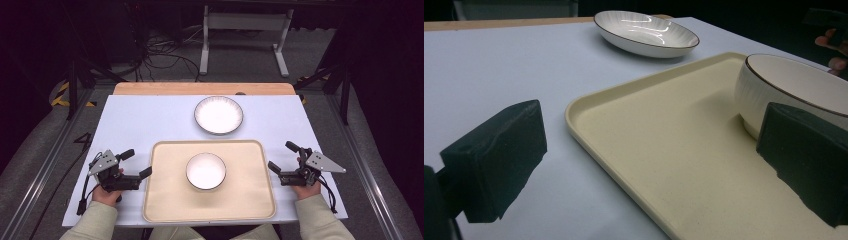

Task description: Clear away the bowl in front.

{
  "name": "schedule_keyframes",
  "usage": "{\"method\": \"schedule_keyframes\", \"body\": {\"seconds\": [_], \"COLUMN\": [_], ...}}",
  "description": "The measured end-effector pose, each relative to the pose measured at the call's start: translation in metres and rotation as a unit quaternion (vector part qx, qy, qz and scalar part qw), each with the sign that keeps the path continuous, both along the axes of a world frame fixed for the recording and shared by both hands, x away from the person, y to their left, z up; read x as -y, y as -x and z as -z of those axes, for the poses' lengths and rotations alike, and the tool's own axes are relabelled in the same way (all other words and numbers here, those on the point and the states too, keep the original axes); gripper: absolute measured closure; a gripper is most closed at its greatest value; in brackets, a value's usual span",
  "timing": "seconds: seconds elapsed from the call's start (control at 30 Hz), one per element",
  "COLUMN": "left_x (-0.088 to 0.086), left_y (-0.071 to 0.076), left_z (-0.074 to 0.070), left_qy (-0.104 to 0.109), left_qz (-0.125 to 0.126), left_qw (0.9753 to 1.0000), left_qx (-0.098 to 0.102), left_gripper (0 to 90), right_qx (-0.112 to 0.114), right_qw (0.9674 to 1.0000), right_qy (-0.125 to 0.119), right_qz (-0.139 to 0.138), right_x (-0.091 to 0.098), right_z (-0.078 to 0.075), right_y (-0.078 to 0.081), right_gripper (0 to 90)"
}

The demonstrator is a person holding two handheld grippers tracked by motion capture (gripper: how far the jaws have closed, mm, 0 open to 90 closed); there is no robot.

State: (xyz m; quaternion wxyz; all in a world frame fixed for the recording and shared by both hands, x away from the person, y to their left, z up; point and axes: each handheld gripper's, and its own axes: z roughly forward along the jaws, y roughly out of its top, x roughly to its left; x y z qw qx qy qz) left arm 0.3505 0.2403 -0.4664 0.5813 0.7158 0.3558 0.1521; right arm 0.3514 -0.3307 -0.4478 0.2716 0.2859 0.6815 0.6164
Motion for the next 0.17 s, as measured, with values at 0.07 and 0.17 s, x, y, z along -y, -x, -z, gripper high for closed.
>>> {"method": "schedule_keyframes", "body": {"seconds": [0.07, 0.17], "left_x": [-0.0006, -0.0016], "left_y": [-0.0003, -0.0004], "left_z": [0.0000, -0.0004], "left_qy": [0.001, 0.007], "left_qz": [0.000, 0.000], "left_qw": [1.0000, 1.0000], "left_qx": [0.002, 0.001], "left_gripper": [0.6, 0.6], "right_qx": [-0.001, -0.004], "right_qw": [1.0000, 1.0000], "right_qy": [0.001, 0.000], "right_qz": [0.001, 0.003], "right_x": [0.0000, -0.0001], "right_z": [0.0001, 0.0003], "right_y": [-0.0003, -0.0010], "right_gripper": [0.0, 0.0]}}
